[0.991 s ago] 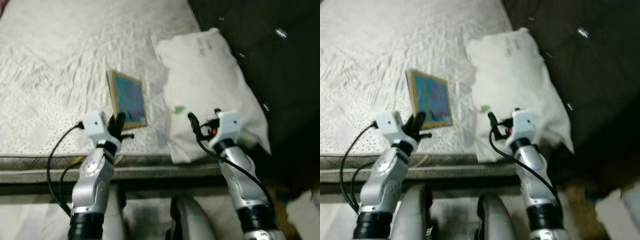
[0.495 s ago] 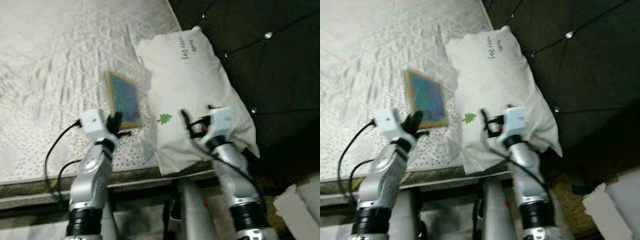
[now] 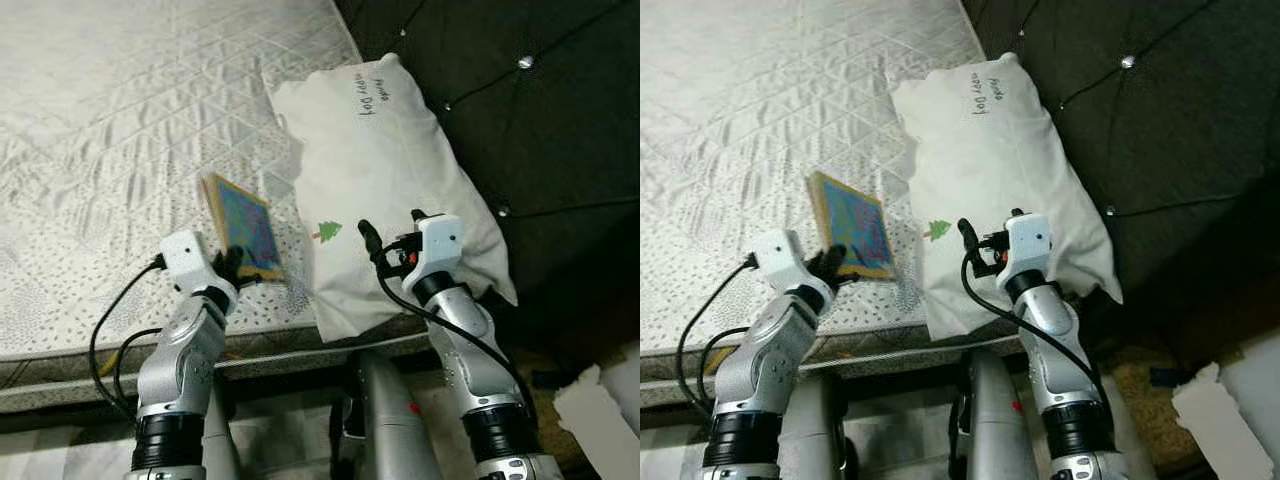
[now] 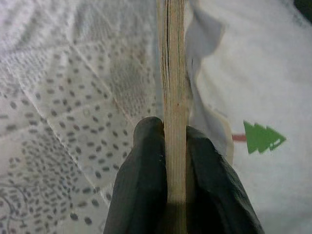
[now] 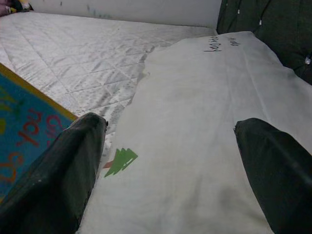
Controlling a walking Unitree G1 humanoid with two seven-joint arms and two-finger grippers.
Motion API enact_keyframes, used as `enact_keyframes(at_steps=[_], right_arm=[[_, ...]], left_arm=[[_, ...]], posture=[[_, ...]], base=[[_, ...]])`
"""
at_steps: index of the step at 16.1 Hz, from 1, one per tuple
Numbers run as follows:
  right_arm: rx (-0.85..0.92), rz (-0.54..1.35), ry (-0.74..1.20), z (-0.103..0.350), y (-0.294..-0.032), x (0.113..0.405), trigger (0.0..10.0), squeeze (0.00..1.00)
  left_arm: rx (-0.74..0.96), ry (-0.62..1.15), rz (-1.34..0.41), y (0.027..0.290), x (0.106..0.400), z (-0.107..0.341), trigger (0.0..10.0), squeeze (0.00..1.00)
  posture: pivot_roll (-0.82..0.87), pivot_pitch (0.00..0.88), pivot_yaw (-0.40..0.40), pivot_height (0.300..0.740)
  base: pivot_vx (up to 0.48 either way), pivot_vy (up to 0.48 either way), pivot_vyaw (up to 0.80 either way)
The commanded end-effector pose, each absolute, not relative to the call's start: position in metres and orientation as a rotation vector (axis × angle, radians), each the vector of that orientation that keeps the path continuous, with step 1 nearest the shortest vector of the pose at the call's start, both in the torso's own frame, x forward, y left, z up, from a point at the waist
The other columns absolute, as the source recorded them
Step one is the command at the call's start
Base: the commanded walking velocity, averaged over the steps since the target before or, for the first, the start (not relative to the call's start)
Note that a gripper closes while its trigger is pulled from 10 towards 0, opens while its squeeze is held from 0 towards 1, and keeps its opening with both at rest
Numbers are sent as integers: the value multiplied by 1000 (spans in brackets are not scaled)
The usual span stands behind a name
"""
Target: Clean up the room
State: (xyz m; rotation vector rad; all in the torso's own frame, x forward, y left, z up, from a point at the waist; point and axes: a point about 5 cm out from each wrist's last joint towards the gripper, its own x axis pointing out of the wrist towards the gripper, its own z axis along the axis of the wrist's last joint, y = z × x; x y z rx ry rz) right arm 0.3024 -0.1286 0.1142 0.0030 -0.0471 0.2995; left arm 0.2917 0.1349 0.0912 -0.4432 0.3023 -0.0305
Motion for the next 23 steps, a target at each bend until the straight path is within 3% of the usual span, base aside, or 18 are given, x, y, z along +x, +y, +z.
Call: enact_keyframes(at_steps=[1,4,11,19,23], right_arm=[[-3,280,-41,113,-135,301,10000,0],[-9,297,-12,107,-134,301,10000,0],[-3,315,-17,109,-127,307,10000,0],[-25,275,-32,112,-139,306,10000,0],[-29,280,-35,113,-138,307,10000,0]], left_arm=[[-493,366,-106,109,290,92,10000,0],[-611,463,-175,90,278,97,10000,0],[-647,618,-210,99,271,79,10000,0],[-538,614,-202,123,327,62,10000,0],[-544,625,-175,137,332,53,10000,0]], posture=[[-13,101,-60,601],[9,111,-81,601],[6,106,-80,601],[-43,98,-77,601],[-41,96,-79,601]], base=[[0,0,0],[0,0,0],[0,0,0],[0,0,0],[0,0,0]])
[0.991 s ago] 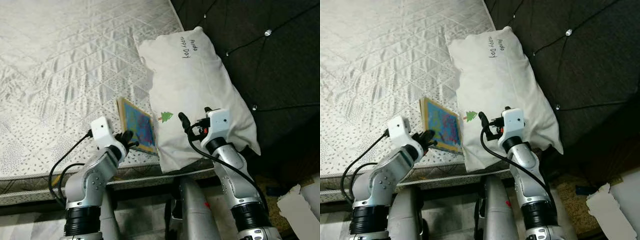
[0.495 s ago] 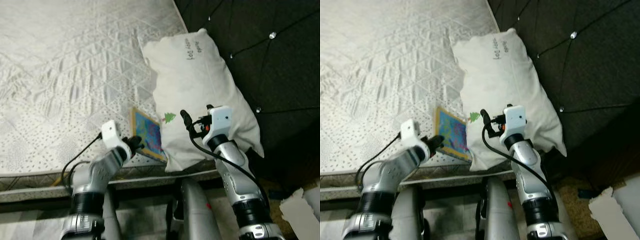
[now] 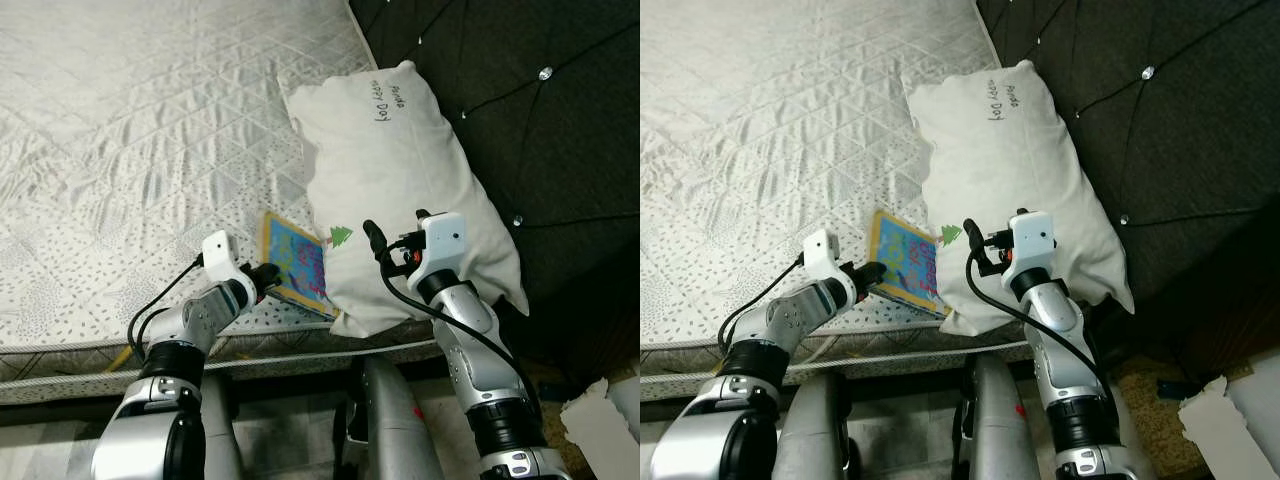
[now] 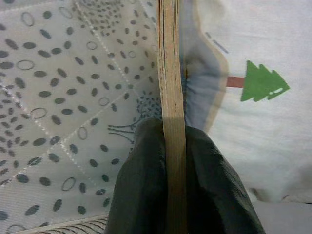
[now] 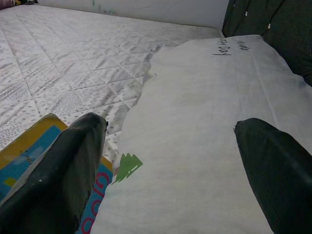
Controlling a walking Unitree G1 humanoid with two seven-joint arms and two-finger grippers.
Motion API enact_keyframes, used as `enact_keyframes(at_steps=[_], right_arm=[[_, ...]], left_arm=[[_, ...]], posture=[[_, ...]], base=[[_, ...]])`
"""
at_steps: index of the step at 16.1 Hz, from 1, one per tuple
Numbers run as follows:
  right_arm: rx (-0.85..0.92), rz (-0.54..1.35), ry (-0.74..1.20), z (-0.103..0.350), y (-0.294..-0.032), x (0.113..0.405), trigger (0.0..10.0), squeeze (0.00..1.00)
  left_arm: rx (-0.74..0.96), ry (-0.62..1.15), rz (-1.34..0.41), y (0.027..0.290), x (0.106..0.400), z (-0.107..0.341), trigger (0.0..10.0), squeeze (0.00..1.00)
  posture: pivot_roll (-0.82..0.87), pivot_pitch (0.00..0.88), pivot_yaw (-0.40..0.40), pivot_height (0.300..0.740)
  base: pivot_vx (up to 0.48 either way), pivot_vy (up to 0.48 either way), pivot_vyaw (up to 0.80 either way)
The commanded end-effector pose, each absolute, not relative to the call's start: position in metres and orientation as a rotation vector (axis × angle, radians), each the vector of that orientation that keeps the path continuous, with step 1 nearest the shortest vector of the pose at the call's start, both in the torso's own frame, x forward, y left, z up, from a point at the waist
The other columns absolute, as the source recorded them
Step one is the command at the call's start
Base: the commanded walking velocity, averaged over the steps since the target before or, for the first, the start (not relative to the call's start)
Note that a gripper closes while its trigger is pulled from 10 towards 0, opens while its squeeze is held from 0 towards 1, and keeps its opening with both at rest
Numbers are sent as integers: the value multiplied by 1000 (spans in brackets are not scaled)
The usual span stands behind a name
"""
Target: Clean up the room
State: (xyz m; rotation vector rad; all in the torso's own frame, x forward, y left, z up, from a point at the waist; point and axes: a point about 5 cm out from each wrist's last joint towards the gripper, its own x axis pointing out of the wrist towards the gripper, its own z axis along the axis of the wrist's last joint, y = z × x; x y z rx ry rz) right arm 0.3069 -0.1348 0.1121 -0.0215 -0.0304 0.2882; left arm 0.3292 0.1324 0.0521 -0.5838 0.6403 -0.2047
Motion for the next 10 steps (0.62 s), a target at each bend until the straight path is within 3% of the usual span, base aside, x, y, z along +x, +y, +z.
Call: enact_keyframes(at_steps=[1,2,3,4,10], right_arm=[[-29,280,-33,113,-138,307,10000,0],[-29,281,-32,112,-137,307,10000,0],[-29,282,-31,112,-138,308,10000,0],[-30,283,-31,112,-137,308,10000,0],[-25,285,-29,112,-136,309,10000,0]], left_arm=[[-545,627,-173,139,332,51,10000,0],[-546,630,-174,139,332,49,10000,0],[-546,639,-182,137,330,47,10000,584],[-543,646,-187,135,330,45,10000,1000],[-518,532,5,171,341,53,10000,1000]], posture=[[-41,96,-79,601],[-41,96,-79,601],[-37,97,-84,601],[-38,97,-83,601],[-31,95,-83,601]], base=[[0,0,0],[0,0,0],[0,0,0],[0,0,0],[0,0,0]])
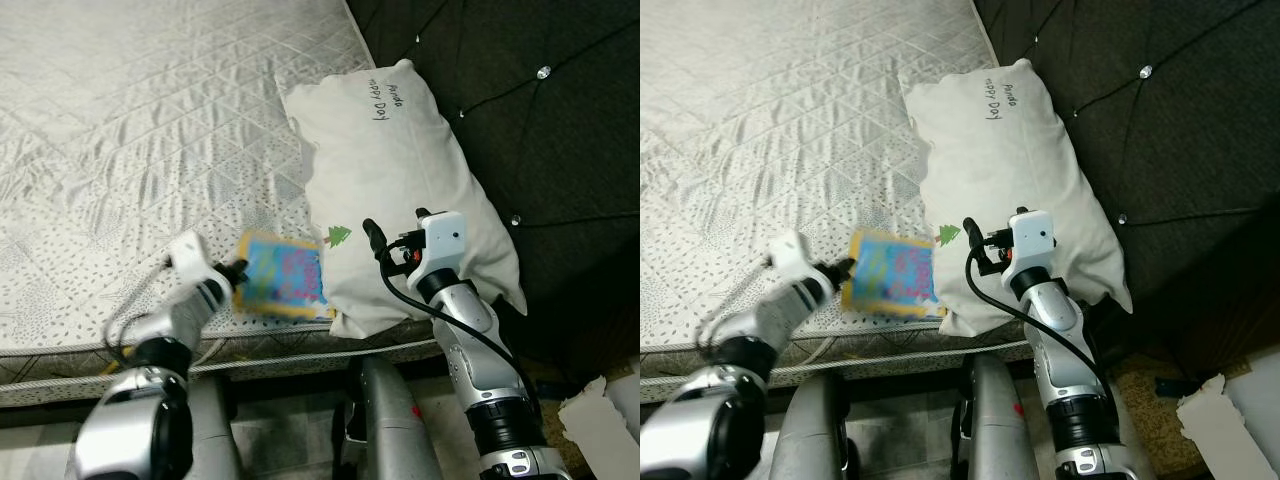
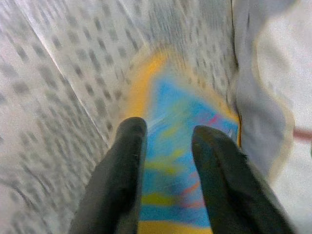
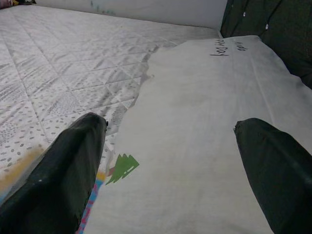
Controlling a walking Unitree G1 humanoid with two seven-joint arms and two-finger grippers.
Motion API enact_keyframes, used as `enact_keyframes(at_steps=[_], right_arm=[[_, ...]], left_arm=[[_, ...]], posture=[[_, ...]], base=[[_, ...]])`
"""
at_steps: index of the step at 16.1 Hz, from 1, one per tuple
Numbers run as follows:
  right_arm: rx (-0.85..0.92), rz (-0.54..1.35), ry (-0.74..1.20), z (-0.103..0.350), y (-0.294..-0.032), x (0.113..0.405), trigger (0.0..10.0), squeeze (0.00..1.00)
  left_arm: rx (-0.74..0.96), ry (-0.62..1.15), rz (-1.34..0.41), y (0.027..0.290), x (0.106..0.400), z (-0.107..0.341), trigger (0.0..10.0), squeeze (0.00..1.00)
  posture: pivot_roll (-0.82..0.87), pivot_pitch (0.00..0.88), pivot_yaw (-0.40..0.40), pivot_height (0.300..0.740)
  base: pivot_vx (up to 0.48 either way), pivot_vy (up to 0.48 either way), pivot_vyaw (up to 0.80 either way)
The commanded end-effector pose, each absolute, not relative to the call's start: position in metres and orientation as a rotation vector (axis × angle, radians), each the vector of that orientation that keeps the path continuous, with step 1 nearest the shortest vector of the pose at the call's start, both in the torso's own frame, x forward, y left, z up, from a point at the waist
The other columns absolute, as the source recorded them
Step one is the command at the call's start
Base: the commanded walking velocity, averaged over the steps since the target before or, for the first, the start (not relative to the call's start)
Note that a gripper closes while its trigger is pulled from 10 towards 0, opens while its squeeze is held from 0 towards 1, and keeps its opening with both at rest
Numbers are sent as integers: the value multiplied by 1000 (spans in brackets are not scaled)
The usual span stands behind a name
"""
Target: Clean up the room
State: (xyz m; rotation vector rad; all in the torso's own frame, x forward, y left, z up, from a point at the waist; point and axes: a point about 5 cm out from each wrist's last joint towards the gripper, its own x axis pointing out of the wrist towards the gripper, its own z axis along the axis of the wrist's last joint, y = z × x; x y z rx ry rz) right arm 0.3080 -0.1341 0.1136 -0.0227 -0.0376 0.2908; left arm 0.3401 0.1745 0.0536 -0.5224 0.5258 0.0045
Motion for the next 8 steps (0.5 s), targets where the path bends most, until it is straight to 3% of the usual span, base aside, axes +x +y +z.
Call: enact_keyframes(at_steps=[1,8], right_arm=[[-25,288,-29,112,-136,309,10000,0],[-28,296,-26,109,-135,311,10000,0]], left_arm=[[-505,517,28,178,343,55,10000,1000],[-447,479,47,168,333,51,10000,1000]], posture=[[-27,91,-82,601],[-19,71,-75,601]], base=[[0,0,0],[0,0,0]])
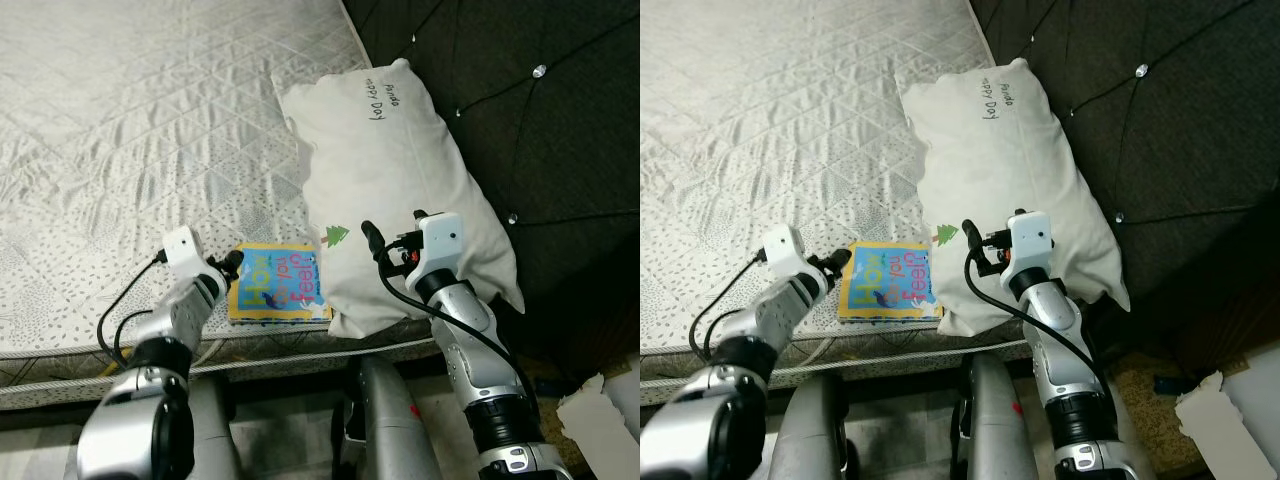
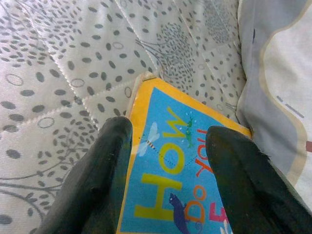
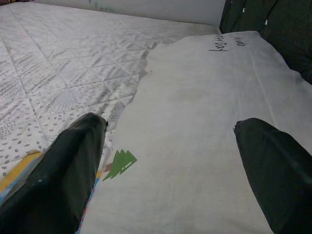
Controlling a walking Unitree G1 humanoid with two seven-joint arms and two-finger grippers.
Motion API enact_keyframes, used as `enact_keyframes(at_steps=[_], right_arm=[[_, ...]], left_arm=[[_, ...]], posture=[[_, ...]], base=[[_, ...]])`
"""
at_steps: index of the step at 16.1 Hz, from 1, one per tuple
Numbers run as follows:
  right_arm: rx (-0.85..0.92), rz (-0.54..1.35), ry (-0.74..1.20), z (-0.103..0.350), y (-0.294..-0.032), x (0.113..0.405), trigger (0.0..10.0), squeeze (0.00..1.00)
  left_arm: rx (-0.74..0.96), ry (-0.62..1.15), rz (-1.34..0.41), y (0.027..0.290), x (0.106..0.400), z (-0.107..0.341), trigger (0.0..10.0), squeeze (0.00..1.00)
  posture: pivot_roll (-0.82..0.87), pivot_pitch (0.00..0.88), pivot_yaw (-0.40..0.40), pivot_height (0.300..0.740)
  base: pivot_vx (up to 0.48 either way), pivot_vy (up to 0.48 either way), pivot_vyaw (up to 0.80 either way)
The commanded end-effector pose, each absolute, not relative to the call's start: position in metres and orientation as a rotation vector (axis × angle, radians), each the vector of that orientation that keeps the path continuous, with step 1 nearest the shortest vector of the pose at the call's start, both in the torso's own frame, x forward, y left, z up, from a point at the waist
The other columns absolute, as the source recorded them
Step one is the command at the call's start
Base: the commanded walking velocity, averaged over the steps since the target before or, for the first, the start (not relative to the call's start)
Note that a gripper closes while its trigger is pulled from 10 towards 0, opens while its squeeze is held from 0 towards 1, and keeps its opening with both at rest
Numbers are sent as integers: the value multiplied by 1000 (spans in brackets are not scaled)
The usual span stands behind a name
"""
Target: Clean up the room
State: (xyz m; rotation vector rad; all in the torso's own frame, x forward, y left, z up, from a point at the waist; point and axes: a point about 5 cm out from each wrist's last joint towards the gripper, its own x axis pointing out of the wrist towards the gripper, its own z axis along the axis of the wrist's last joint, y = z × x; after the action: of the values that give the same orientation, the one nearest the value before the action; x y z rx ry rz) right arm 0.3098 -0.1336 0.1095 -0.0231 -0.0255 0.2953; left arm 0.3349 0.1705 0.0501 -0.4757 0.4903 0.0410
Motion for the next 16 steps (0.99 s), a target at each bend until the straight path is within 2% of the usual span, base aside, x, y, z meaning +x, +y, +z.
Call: enact_keyframes(at_steps=[1,7,8,12,14,15,16], right_arm=[[-27,296,-26,109,-134,312,10000,0],[-12,316,-47,111,-127,320,10000,0],[-4,322,-68,116,-124,324,10000,0],[89,283,-110,128,-122,338,10000,0],[97,289,-138,135,-119,343,10000,0],[116,293,-165,142,-118,347,10000,0],[128,294,-189,148,-117,351,10000,0]], left_arm=[[-442,474,46,167,331,51,10000,1000],[-372,375,-3,151,303,67,10000,1000],[-325,253,11,154,300,83,10000,1000],[-224,72,78,164,304,112,10000,1000],[-184,39,81,165,309,122,10000,1000],[-139,0,61,161,315,131,10000,0],[-96,-52,53,158,318,142,10000,0]], posture=[[-17,67,-74,601],[14,29,-54,601],[23,9,-44,601],[32,0,-26,601],[32,0,-19,601],[32,0,-12,606],[33,0,-11,616]], base=[[0,0,0],[0,0,0],[0,0,0],[0,0,0],[0,0,0],[0,0,0],[0,0,0]])
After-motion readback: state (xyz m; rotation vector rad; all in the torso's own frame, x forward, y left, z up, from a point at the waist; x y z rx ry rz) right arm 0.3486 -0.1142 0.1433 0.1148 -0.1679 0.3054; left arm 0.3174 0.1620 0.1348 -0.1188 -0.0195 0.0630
